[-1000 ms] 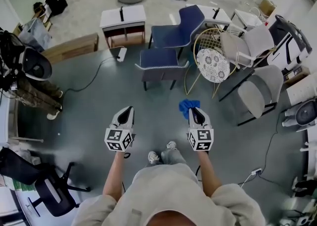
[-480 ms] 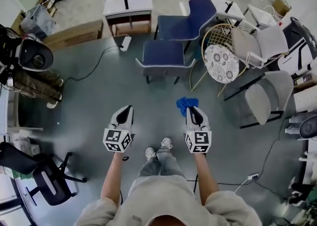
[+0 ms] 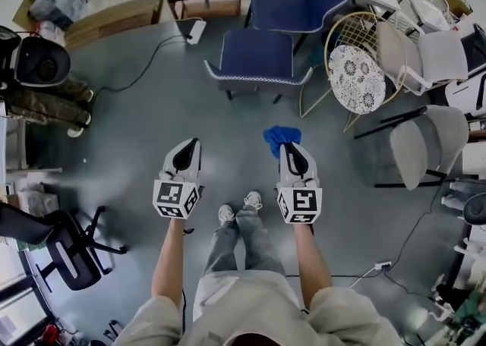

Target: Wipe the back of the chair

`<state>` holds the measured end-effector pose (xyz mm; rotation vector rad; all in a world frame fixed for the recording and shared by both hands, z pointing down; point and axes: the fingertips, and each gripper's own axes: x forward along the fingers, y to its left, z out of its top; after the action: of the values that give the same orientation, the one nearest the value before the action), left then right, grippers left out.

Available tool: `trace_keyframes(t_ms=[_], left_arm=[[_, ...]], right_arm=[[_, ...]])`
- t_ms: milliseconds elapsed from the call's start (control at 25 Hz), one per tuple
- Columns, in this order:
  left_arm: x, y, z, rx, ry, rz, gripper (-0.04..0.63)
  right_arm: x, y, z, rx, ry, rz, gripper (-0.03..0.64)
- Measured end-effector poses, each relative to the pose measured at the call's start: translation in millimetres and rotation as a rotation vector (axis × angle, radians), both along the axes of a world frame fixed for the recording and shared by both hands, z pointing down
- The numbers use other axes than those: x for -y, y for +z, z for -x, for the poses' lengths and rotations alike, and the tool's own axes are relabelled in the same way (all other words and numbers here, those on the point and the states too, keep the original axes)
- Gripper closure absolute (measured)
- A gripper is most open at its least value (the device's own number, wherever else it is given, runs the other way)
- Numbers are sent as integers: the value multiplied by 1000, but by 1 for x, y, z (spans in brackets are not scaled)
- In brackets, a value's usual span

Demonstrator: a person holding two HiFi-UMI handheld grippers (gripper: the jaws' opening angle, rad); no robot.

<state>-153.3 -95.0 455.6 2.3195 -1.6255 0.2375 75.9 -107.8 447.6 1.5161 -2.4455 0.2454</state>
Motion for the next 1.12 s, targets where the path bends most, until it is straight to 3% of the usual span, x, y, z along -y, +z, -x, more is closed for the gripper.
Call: trace_keyframes(t_ms=[360,600,1120], left_arm=[[14,48,32,-36,-56,8,597],[24,80,54,-1,-35,-6,597],[17,131,105,-49,-21,49,597]], right_arm=[[23,49,39,1,-14,16,574],[48,73,78,0,4,-15,575],[113,108,199,0,-75,-85,575]])
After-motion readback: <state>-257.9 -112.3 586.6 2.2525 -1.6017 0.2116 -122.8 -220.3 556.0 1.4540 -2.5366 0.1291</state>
